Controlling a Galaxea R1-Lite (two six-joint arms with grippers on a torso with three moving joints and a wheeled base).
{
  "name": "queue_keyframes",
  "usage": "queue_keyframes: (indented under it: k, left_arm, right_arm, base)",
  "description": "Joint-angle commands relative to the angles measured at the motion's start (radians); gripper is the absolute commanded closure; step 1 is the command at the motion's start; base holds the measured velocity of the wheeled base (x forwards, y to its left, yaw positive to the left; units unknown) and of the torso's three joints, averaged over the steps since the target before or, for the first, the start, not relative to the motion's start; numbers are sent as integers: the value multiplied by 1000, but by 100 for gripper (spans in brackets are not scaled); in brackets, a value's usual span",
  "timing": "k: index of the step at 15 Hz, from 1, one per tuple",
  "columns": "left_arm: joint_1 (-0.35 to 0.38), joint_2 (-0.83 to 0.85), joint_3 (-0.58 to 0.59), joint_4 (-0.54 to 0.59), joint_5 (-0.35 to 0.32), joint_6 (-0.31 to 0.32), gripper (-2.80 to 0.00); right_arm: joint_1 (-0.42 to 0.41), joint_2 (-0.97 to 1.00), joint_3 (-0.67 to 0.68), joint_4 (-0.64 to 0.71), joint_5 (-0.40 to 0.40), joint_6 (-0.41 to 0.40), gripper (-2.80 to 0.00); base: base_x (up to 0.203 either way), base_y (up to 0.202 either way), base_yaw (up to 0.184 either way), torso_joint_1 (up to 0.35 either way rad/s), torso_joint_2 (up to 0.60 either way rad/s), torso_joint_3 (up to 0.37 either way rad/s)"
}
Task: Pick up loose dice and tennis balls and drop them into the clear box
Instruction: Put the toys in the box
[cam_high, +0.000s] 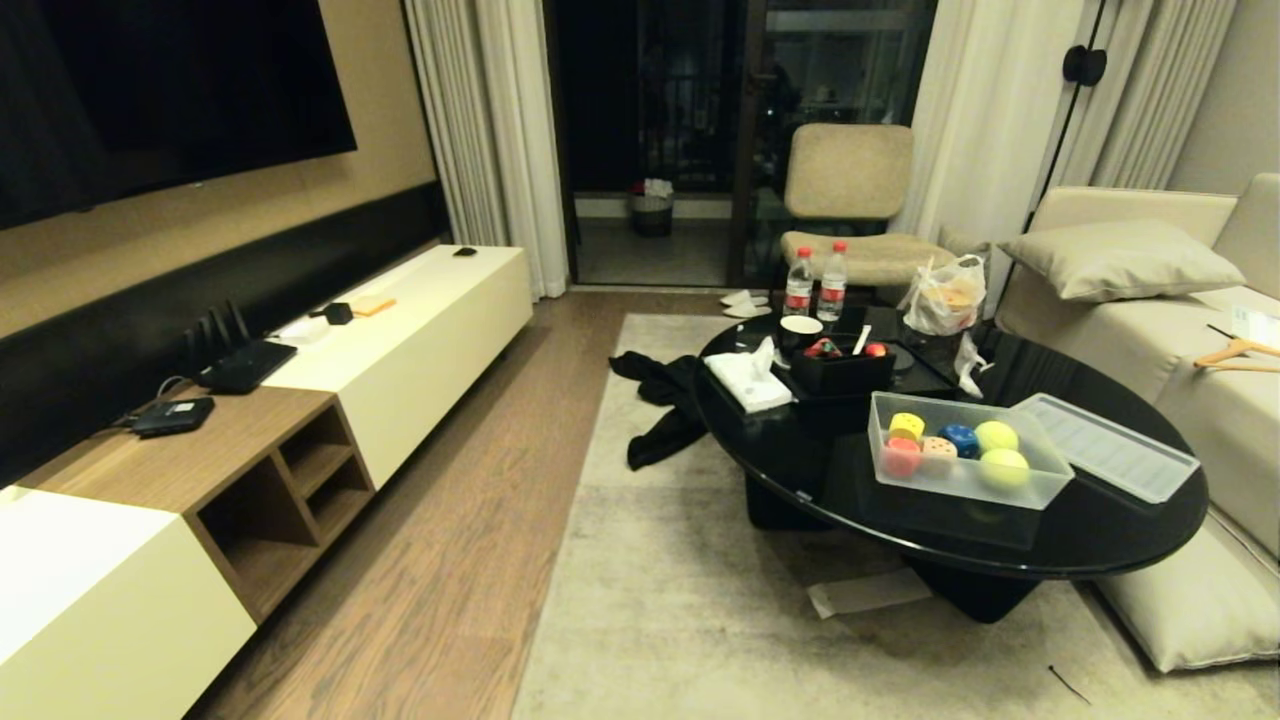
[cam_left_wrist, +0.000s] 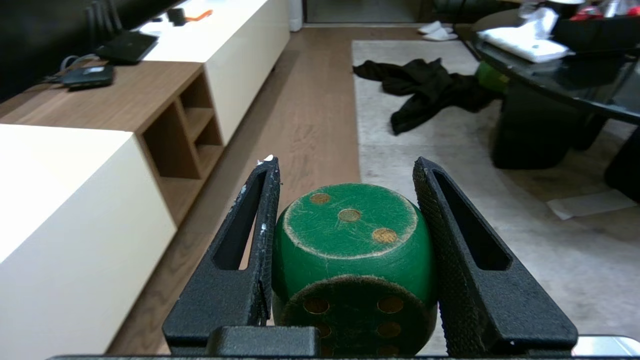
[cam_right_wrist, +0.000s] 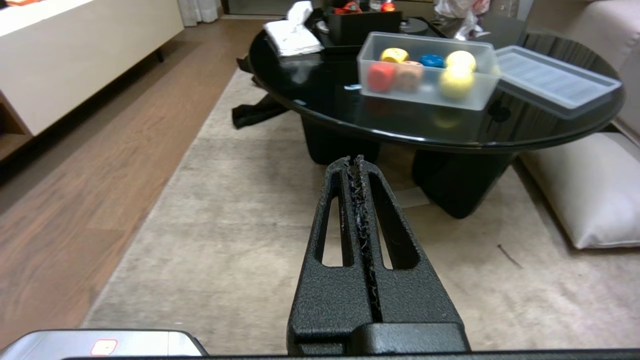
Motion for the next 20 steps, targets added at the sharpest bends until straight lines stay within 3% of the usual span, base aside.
queue_keyframes:
  k: [1, 20]
  left_arm:
    - [0, 0, 2, -1, 0, -1, 0]
    - [0, 0, 2, -1, 0, -1, 0]
  right_arm:
    - [1, 1, 0, 0, 0, 0, 0]
    - [0, 1, 0, 0, -1, 1, 0]
  base:
    - [0, -150, -17, 2, 2, 5]
    - [0, -193, 7, 3, 2, 4]
